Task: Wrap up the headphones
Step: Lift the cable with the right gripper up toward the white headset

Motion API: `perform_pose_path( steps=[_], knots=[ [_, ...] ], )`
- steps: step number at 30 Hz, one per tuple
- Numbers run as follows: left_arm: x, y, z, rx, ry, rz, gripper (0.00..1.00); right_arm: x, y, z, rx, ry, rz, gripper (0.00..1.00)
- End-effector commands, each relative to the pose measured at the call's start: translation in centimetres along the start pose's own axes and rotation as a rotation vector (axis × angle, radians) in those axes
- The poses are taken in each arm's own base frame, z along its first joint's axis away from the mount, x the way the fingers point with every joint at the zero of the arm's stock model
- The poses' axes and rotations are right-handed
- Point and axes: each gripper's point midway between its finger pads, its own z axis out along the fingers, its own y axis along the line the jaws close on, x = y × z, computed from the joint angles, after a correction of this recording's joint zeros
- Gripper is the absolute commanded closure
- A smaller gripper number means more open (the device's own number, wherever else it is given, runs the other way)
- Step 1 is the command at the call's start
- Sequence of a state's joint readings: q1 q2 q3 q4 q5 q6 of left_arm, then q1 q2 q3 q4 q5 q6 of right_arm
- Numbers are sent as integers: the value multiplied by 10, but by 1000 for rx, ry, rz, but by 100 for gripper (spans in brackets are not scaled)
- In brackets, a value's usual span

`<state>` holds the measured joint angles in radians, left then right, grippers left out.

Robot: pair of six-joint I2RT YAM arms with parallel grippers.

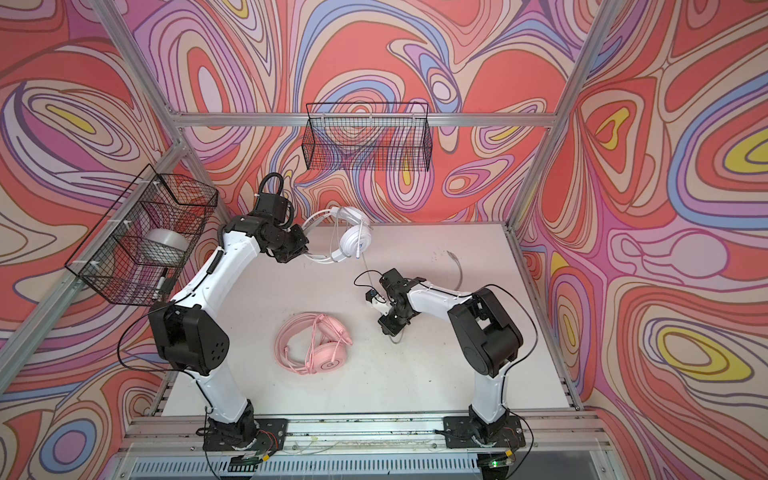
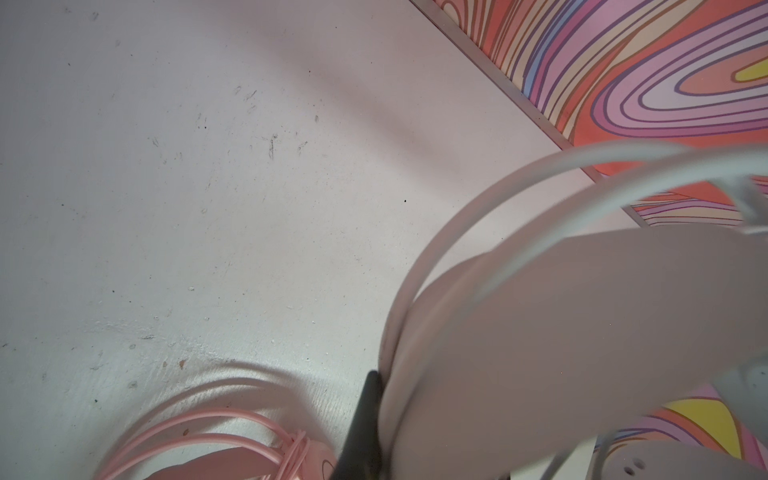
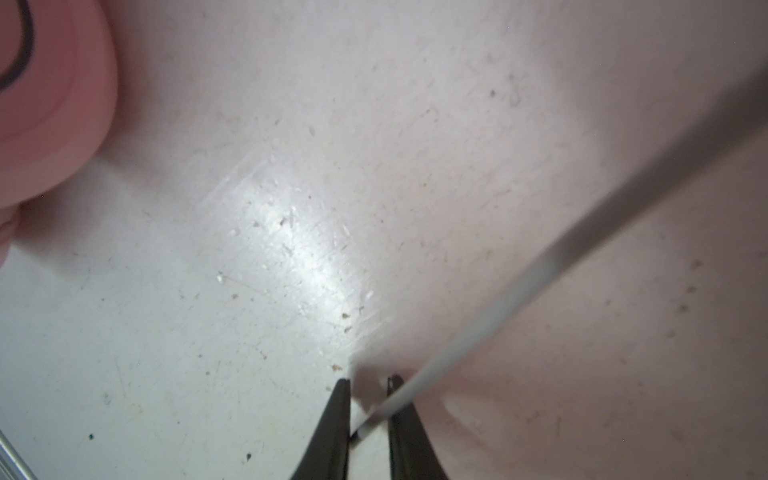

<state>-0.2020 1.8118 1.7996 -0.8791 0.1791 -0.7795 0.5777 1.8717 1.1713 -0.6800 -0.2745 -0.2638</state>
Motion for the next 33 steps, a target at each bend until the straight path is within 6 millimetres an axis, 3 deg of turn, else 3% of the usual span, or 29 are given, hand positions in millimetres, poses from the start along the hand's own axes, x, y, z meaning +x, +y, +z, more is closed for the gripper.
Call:
perform_pose_path(
  steps=[1,13,20,26,33],
  knots=[
    [-17,-17,-10,63,-59,-23,100,51,-2,8,30,207,39,80],
    [-18,-14,-2,48,-56,-29,100,68,0,7,44,271,38,82],
    [-17,-12,-1,42,-51,-27,100,60,-5,7,76,238,-5,96],
    [-17,-8,2,25,-54,-29,100,32,18,-15,-15,72,-122,100],
    [-17,2,9,-26,-62,-22,100,8,45,-65,-89,-49,-242,100]
  ],
)
